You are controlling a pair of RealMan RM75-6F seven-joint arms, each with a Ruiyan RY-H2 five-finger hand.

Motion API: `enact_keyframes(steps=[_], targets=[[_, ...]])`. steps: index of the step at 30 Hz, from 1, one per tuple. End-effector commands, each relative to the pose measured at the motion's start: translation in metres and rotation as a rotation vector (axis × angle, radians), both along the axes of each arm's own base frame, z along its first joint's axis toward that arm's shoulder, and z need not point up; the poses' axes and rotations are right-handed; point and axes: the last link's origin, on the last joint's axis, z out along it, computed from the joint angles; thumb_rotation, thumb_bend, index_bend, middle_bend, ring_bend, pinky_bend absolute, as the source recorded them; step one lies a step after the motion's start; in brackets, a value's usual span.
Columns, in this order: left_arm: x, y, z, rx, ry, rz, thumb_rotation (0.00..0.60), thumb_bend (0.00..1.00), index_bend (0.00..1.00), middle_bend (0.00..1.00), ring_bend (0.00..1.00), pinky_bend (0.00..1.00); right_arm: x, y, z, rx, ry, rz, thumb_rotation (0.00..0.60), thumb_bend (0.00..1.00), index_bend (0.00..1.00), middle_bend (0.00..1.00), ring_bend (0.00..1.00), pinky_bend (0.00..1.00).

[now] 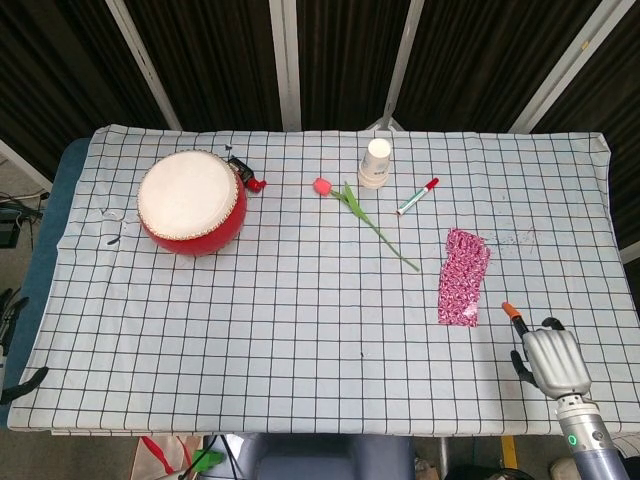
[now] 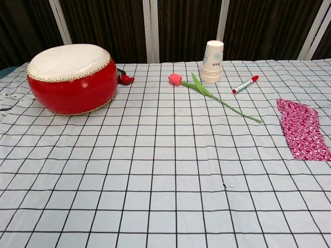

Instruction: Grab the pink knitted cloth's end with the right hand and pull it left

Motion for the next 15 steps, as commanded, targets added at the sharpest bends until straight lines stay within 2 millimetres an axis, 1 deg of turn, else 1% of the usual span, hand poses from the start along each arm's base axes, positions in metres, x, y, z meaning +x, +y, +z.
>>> enact_keyframes(steps=[1,5,7,13,15], targets=[[0.0,0.001,0.0,-0.001,0.001,0.001,0.6,0.25,0.12,0.0,0.0,0.02,0.0,-0.009,-0.011,0.041,0.039,-0.009,0.6,0.6,0.18,0.79,0.71,0.35],[-0.001,0.001,0.0,0.001,0.002,0.003,0.6,0.25,0.12,0.0,0.0,0.02,0.0,-0.014,-0.021,0.074,0.078,-0.013,0.6,0.64,0.18,0.8,0.72,0.35],[-0.001,0.001,0.0,0.002,0.002,0.005,0.6,0.25,0.12,0.0,0.0,0.02,0.0,-0.017,-0.025,0.087,0.093,-0.015,0.6,0.66,0.18,0.81,0.72,0.37],[-0.001,0.002,0.0,0.001,0.005,0.004,0.6,0.25,0.12,0.0,0.0,0.02,0.004,-0.025,-0.035,0.113,0.139,-0.002,0.6,0.66,0.19,0.81,0.72,0.39],[-0.001,0.002,0.0,0.002,0.006,0.006,0.6,0.25,0.12,0.0,0.0,0.02,0.005,-0.027,-0.038,0.123,0.151,0.0,0.6,0.66,0.19,0.81,0.72,0.43]])
